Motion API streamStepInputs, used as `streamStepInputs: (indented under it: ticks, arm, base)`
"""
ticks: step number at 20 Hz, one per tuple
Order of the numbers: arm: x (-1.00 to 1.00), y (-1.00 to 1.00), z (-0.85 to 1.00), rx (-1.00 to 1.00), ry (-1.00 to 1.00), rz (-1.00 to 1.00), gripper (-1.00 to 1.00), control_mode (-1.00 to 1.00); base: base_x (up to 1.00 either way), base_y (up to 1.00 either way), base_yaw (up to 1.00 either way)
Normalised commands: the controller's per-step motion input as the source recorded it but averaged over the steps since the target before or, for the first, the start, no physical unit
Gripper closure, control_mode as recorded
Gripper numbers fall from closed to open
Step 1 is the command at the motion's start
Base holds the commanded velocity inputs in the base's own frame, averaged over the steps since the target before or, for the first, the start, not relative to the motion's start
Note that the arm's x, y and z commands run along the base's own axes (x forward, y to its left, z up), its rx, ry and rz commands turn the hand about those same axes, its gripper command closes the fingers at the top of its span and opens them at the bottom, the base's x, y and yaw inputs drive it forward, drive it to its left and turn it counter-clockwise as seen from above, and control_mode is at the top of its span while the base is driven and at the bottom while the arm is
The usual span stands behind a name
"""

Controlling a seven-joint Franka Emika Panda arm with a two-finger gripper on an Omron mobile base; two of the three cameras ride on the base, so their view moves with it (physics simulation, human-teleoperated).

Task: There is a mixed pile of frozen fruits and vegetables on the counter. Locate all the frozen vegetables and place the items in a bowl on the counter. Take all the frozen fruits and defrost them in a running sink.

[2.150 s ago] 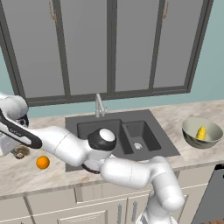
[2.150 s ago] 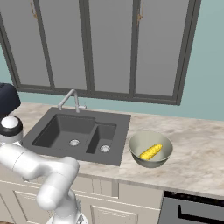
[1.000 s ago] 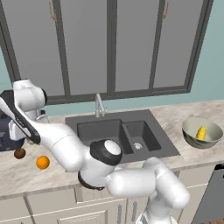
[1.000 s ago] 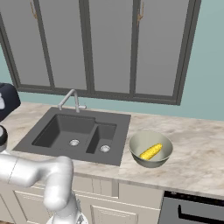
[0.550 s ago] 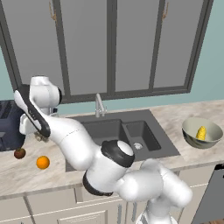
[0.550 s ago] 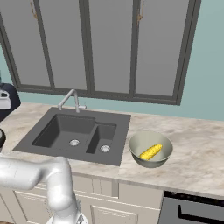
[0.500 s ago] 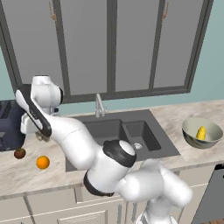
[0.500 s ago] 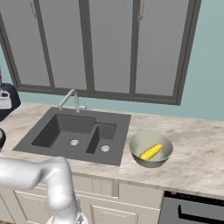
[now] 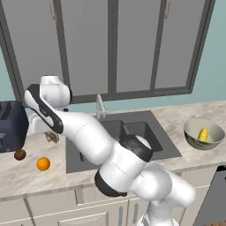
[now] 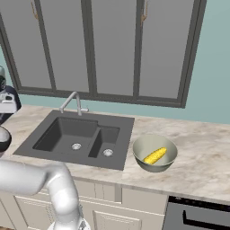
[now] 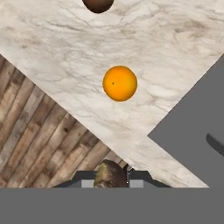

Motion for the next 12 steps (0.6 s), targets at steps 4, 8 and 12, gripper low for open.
streamStepInputs:
  ticks: [4, 8, 12]
  arm:
    - [0.03, -0.41, -0.05, -0.02, 0.00, -0.11, 1.00, -1.00]
    - [0.03, -0.44, -0.09, 0.00, 0.01, -0.11, 1.00, -1.00]
    - [0.01, -0.45, -0.10, 0.00, 0.00, -0.11, 1.00, -1.00]
  base:
    - [0.00, 0.00, 0.00]
    - [0.00, 0.00, 0.00]
    - [0.00, 0.00, 0.00]
